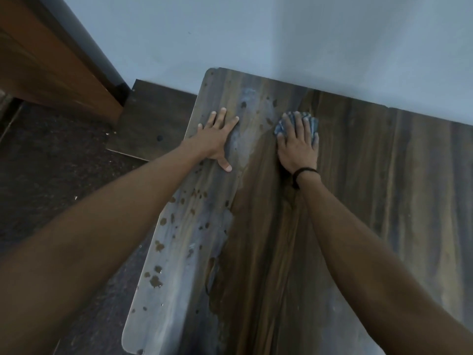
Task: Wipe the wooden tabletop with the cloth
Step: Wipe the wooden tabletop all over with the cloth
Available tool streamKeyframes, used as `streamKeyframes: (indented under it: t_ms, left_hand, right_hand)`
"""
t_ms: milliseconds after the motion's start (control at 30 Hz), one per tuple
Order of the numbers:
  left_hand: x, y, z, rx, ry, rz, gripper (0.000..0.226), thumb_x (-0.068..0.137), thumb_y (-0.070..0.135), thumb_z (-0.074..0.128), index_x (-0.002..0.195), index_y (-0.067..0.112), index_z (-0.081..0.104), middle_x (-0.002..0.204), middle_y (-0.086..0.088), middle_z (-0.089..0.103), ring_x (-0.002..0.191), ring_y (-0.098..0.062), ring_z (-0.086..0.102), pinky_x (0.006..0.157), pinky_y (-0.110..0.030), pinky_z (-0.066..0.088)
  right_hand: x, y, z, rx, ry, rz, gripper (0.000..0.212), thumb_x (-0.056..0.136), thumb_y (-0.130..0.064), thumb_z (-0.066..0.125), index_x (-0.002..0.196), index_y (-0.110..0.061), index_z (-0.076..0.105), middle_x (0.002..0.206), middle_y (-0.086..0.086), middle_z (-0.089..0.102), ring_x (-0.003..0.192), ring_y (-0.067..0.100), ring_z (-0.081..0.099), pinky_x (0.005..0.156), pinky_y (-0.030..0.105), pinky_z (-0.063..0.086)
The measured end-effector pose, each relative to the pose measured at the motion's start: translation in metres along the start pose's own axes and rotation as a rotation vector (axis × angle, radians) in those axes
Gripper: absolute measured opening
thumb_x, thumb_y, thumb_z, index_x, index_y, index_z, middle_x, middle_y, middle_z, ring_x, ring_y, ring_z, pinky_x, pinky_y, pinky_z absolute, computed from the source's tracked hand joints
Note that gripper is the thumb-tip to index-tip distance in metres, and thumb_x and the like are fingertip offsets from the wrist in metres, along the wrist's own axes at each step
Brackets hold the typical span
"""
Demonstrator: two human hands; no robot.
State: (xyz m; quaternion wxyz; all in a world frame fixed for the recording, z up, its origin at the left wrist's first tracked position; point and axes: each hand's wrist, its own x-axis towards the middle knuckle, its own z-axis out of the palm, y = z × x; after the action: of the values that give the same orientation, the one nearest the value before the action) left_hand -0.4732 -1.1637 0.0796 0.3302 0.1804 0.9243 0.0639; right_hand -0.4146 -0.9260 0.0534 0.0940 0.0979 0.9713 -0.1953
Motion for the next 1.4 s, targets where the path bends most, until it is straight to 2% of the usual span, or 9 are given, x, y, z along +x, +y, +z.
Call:
streamKeyframes:
  t_ms: [167, 233, 367, 567, 733, 900, 1067, 1233, 1400]
  left_hand:
    - [0.003, -0.005, -0.005, -0.025, -0.021, 0.001, 0.146, 0.059, 0.052, 0.091, 0.158, 0.027, -0.014, 0.162, -0.005, -0.031, 0.149, -0.032, -0.025, 0.119, -0.064, 0.005]
    - [0.011, -0.008, -0.015, -0.009, -0.003, -0.019, 0.147, 0.060, 0.054, 0.090, 0.158, 0.026, -0.017, 0.161, -0.004, -0.032, 0.149, -0.032, -0.026, 0.119, -0.063, 0.005]
    - [0.033, -0.007, -0.037, 0.002, 0.024, -0.060, 0.149, 0.059, 0.055, 0.089, 0.156, 0.027, -0.020, 0.160, -0.005, -0.035, 0.148, -0.032, -0.027, 0.119, -0.063, 0.004]
    - [0.042, -0.002, -0.037, -0.027, 0.009, -0.088, 0.150, 0.058, 0.050, 0.092, 0.157, 0.025, -0.017, 0.162, -0.007, -0.031, 0.150, -0.034, -0.022, 0.119, -0.061, 0.004]
    - [0.043, 0.000, -0.040, -0.048, 0.009, -0.093, 0.150, 0.059, 0.044, 0.094, 0.157, 0.025, -0.018, 0.161, -0.006, -0.032, 0.149, -0.033, -0.024, 0.119, -0.061, 0.003]
    - [0.043, -0.001, -0.038, -0.046, 0.020, -0.097, 0.149, 0.059, 0.045, 0.093, 0.158, 0.025, -0.017, 0.162, -0.006, -0.030, 0.150, -0.033, -0.023, 0.119, -0.061, 0.004]
    - [0.044, -0.002, -0.037, -0.058, 0.034, -0.094, 0.150, 0.057, 0.044, 0.094, 0.158, 0.026, -0.016, 0.162, -0.006, -0.030, 0.150, -0.033, -0.022, 0.119, -0.061, 0.005]
    - [0.044, -0.003, -0.036, -0.064, 0.030, -0.091, 0.149, 0.058, 0.044, 0.093, 0.158, 0.027, -0.016, 0.162, -0.005, -0.030, 0.150, -0.032, -0.023, 0.119, -0.060, 0.003]
    - [0.044, 0.001, -0.039, -0.066, 0.021, -0.106, 0.147, 0.060, 0.041, 0.093, 0.158, 0.027, -0.016, 0.162, -0.005, -0.031, 0.150, -0.032, -0.024, 0.119, -0.059, 0.001]
  right_hand:
    - [-0.057, -0.005, 0.018, -0.117, -0.041, -0.276, 0.053, 0.108, -0.043, 0.025, 0.160, -0.040, 0.016, 0.170, -0.011, 0.008, 0.157, 0.013, 0.000, 0.126, 0.049, 0.003]
    - [-0.052, 0.013, 0.013, -0.126, -0.051, -0.274, 0.052, 0.108, -0.044, 0.024, 0.160, -0.042, 0.016, 0.169, -0.013, 0.009, 0.156, 0.011, 0.000, 0.127, 0.048, 0.004]
    - [0.015, 0.003, -0.002, -0.025, 0.002, -0.049, 0.054, 0.108, -0.044, 0.026, 0.161, -0.040, 0.015, 0.170, -0.012, 0.003, 0.156, 0.013, -0.003, 0.126, 0.051, 0.000]
    - [-0.006, 0.013, 0.006, -0.133, -0.063, -0.316, 0.053, 0.108, -0.045, 0.023, 0.160, -0.042, 0.015, 0.169, -0.013, 0.011, 0.156, 0.013, 0.002, 0.126, 0.048, 0.004]
    - [0.060, 0.002, -0.012, -0.024, 0.023, -0.084, 0.054, 0.108, -0.042, 0.027, 0.161, -0.038, 0.018, 0.170, -0.009, 0.007, 0.157, 0.016, 0.001, 0.126, 0.052, 0.002]
    - [0.033, 0.005, -0.001, -0.118, -0.038, -0.357, 0.052, 0.108, -0.043, 0.026, 0.160, -0.040, 0.019, 0.169, -0.011, 0.013, 0.156, 0.014, 0.004, 0.125, 0.049, 0.005]
    - [0.103, 0.008, -0.022, -0.008, 0.037, -0.036, 0.055, 0.107, -0.042, 0.029, 0.161, -0.036, 0.019, 0.170, -0.007, 0.008, 0.157, 0.017, 0.001, 0.126, 0.053, 0.002]
    - [0.071, 0.002, -0.009, -0.060, -0.007, -0.271, 0.053, 0.108, -0.045, 0.025, 0.160, -0.040, 0.017, 0.170, -0.009, 0.008, 0.157, 0.016, 0.002, 0.126, 0.051, 0.004]
    - [0.106, 0.019, -0.027, -0.012, 0.050, -0.021, 0.055, 0.107, -0.042, 0.029, 0.161, -0.036, 0.019, 0.170, -0.006, 0.009, 0.157, 0.017, 0.001, 0.126, 0.053, 0.003]
